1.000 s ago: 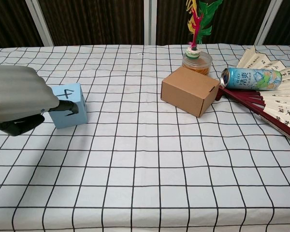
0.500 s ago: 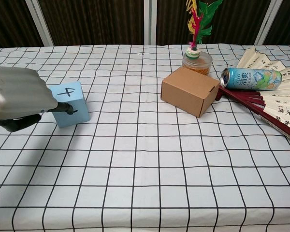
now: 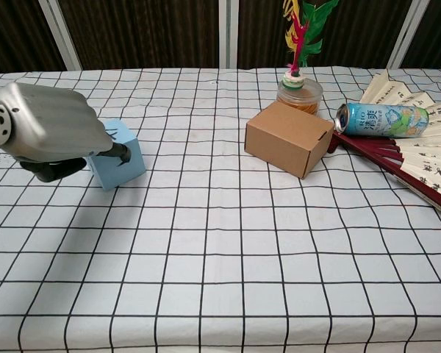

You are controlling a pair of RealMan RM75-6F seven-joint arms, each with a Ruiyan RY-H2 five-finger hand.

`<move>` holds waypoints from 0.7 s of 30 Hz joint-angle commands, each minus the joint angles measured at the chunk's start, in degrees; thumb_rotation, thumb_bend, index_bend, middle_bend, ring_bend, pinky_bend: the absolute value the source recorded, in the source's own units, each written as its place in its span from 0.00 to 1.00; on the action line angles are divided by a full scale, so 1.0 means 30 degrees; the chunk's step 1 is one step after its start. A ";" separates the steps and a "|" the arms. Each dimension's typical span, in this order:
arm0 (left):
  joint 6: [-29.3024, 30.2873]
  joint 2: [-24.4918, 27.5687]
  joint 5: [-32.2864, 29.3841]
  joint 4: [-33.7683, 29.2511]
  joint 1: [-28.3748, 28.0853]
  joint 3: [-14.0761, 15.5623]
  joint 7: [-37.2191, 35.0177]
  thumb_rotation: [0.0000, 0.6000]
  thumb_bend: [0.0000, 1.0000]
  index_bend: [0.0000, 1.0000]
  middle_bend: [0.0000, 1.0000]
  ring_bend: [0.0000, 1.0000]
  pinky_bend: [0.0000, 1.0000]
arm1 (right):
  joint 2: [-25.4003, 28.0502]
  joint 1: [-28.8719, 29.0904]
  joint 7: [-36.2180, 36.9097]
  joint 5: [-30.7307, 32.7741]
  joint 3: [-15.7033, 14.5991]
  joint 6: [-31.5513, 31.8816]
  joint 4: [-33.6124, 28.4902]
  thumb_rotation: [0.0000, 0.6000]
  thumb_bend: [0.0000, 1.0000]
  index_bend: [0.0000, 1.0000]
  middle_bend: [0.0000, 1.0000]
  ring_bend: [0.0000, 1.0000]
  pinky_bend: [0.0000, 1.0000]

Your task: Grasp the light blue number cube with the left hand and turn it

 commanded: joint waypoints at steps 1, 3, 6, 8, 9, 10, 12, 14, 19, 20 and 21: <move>-0.0078 -0.0106 -0.0545 0.0207 -0.0517 -0.0024 -0.0011 1.00 0.69 0.14 0.88 0.95 0.96 | -0.0040 0.0001 0.0078 0.0030 -0.0001 -0.0050 0.0096 1.00 0.19 0.00 0.00 0.00 0.00; -0.0070 -0.0120 -0.0750 0.0242 -0.0807 -0.0037 -0.0075 1.00 0.69 0.14 0.88 0.95 0.96 | -0.0069 0.0009 0.0124 0.0030 -0.0006 -0.0088 0.0162 1.00 0.19 0.00 0.00 0.00 0.00; -0.0025 -0.0135 -0.1030 0.0344 -0.1204 -0.0053 -0.0151 1.00 0.69 0.13 0.88 0.95 0.96 | -0.0079 0.0020 0.0144 -0.0007 -0.0008 -0.0088 0.0178 1.00 0.19 0.00 0.00 0.00 0.00; -0.0022 -0.0167 -0.1273 0.0531 -0.1457 -0.0075 -0.0170 1.00 0.69 0.14 0.88 0.95 0.96 | -0.0069 0.0001 0.0118 -0.0027 -0.0018 -0.0053 0.0149 1.00 0.19 0.00 0.00 0.00 0.00; -0.0030 -0.0203 -0.1464 0.0693 -0.1633 -0.0063 -0.0143 1.00 0.69 0.14 0.88 0.95 0.96 | -0.0052 -0.0030 0.0076 -0.0051 -0.0029 0.0011 0.0101 1.00 0.19 0.00 0.00 0.00 0.00; -0.0038 -0.0227 -0.1623 0.0800 -0.1764 -0.0034 -0.0103 1.00 0.69 0.13 0.88 0.95 0.96 | -0.0045 -0.0055 0.0047 -0.0083 -0.0029 0.0089 0.0073 1.00 0.19 0.00 0.00 0.00 0.00; -0.0105 -0.0283 -0.2000 0.1051 -0.2065 0.0018 -0.0037 1.00 0.69 0.14 0.88 0.95 0.96 | -0.0026 -0.0091 0.0001 -0.0121 -0.0029 0.0187 0.0014 1.00 0.19 0.00 0.00 0.00 0.00; -0.0236 -0.0304 -0.2375 0.1249 -0.2311 0.0013 -0.0073 1.00 0.70 0.14 0.88 0.95 0.96 | -0.0004 -0.0100 -0.0025 -0.0107 -0.0025 0.0193 -0.0027 1.00 0.19 0.00 0.00 0.00 0.00; -0.0611 -0.0272 -0.3104 0.1756 -0.2939 -0.0055 -0.0331 1.00 0.70 0.14 0.88 0.95 0.96 | -0.0052 -0.0065 -0.0055 -0.0024 -0.0034 0.0037 -0.0001 1.00 0.19 0.00 0.00 0.00 0.00; -0.0745 -0.0303 -0.3315 0.1956 -0.3073 -0.0077 -0.0424 1.00 0.70 0.13 0.88 0.95 0.96 | -0.0071 -0.0049 -0.0059 -0.0030 -0.0038 0.0009 0.0007 1.00 0.19 0.00 0.00 0.00 0.00; -0.0867 -0.0349 -0.3479 0.2143 -0.3172 -0.0086 -0.0489 1.00 0.70 0.14 0.88 0.95 0.96 | -0.0085 -0.0044 -0.0065 -0.0039 -0.0042 0.0003 0.0013 1.00 0.19 0.00 0.00 0.00 0.00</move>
